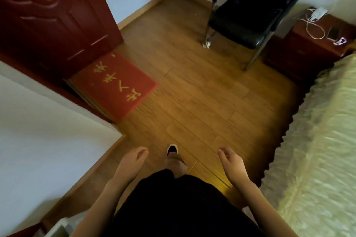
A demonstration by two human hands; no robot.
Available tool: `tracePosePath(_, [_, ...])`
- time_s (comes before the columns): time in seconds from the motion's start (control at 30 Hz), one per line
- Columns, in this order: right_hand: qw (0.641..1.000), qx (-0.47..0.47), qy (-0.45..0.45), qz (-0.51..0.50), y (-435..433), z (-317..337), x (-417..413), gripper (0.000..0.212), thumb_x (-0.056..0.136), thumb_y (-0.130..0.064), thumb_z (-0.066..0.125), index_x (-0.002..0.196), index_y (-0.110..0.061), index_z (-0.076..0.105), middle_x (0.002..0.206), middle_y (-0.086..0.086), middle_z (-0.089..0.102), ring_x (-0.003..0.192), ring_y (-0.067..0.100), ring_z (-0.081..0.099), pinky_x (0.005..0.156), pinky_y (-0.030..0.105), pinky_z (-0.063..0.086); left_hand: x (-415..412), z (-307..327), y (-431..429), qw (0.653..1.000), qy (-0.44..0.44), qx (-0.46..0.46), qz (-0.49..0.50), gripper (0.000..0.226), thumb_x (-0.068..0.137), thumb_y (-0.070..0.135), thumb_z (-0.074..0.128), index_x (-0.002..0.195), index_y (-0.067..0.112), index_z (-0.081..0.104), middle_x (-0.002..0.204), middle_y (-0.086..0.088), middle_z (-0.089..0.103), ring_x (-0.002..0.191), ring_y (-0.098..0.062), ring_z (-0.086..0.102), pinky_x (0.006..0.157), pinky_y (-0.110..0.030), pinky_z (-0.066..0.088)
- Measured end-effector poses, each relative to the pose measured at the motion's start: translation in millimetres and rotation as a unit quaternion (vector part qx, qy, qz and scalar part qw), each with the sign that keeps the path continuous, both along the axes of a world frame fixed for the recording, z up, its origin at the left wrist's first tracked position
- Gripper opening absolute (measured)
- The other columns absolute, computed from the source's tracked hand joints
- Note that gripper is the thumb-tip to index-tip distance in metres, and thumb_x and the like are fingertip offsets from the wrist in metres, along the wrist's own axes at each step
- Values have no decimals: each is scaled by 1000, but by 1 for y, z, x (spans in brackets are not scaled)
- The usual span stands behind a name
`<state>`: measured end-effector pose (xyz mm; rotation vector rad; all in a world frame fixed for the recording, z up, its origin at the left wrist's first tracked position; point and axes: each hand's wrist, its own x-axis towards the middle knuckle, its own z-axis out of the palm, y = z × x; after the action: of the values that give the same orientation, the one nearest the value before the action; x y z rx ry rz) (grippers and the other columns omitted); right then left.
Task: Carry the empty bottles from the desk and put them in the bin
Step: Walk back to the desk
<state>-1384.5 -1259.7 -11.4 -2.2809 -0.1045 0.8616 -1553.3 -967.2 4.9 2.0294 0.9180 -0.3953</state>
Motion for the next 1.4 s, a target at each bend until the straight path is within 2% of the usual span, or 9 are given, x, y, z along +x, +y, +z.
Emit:
tracePosePath(0.13, [1000, 12, 2, 13, 45, -2, 78, 33, 97, -43, 45, 116, -22, 61, 103, -2, 66, 94, 12, 60, 75, 28, 46, 56, -18, 36, 998, 11, 10, 64, 31, 98, 27, 48, 123, 13, 59, 117, 0, 60, 108, -17, 53, 91, -30, 39])
tracePosePath(0.37, [1000, 5, 13, -9, 116, -9, 229, 33, 97, -45, 46, 119, -24, 59, 104, -4, 64, 95, 10, 58, 76, 26, 45, 206, -39, 117, 997, -14, -25, 72, 36, 99, 29, 46, 128, 12, 58, 131, -8, 60, 116, -20, 54, 94, -29, 38])
tracePosePath(0.53, [1000, -2, 5, -22, 156, 9, 342, 31, 97, -43, 46, 117, -23, 59, 107, -3, 65, 101, 13, 60, 85, 29, 48, 366, -8, 176, 997, -58, -51, 22, 37, 98, 37, 45, 128, 20, 58, 129, 2, 60, 112, -10, 52, 91, -27, 40])
tracePosePath(0.67, [999, -15, -7, -47, 174, 15, 416, 30, 98, -39, 47, 116, -20, 61, 104, 0, 66, 97, 13, 60, 78, 27, 46, 476, 12, 215, 995, -76, -54, -21, 39, 97, 41, 43, 129, 23, 57, 127, 7, 59, 113, -9, 53, 93, -27, 43])
tracePosePath(0.83, [996, -16, 3, -87, 195, 3, 511, 28, 98, -37, 48, 114, -18, 62, 102, 0, 66, 95, 13, 59, 75, 27, 45, 582, 7, 241, 995, -70, -58, -30, 36, 98, 39, 43, 126, 22, 58, 118, 8, 60, 106, -9, 54, 83, -23, 42])
tracePosePath(1.0, [997, -24, 17, -73, 231, -18, 637, 31, 98, -38, 47, 117, -18, 61, 107, 1, 64, 95, 13, 58, 75, 27, 43, 675, -15, 262, 996, -71, -45, 18, 28, 98, 31, 47, 119, 19, 61, 110, 5, 63, 103, -12, 57, 76, -21, 41])
tracePosePath(1.17, [999, -26, 11, -23, 292, 3, 777, 26, 97, -38, 48, 111, -20, 60, 102, 0, 65, 88, 13, 61, 72, 29, 49, 760, -12, 292, 993, -76, -33, 80, 20, 97, 23, 51, 109, 15, 65, 104, -2, 67, 99, -16, 61, 72, -17, 42])
tracePosePath(1.27, [1000, 1, -24, 14, 337, 23, 848, 19, 98, -35, 48, 109, -23, 58, 95, -3, 65, 86, 12, 63, 72, 27, 52, 803, -6, 315, 991, -85, -27, 101, 15, 97, 19, 52, 106, 16, 63, 103, -1, 65, 99, -16, 59, 75, -23, 42])
tracePosePath(1.4, [997, 42, -42, 41, 398, 34, 920, 20, 97, -34, 50, 111, -24, 60, 95, -8, 64, 89, 11, 62, 78, 31, 53, 840, -9, 354, 984, -69, -34, 163, 25, 97, 27, 51, 114, 14, 64, 109, -1, 66, 102, -17, 61, 80, -30, 44])
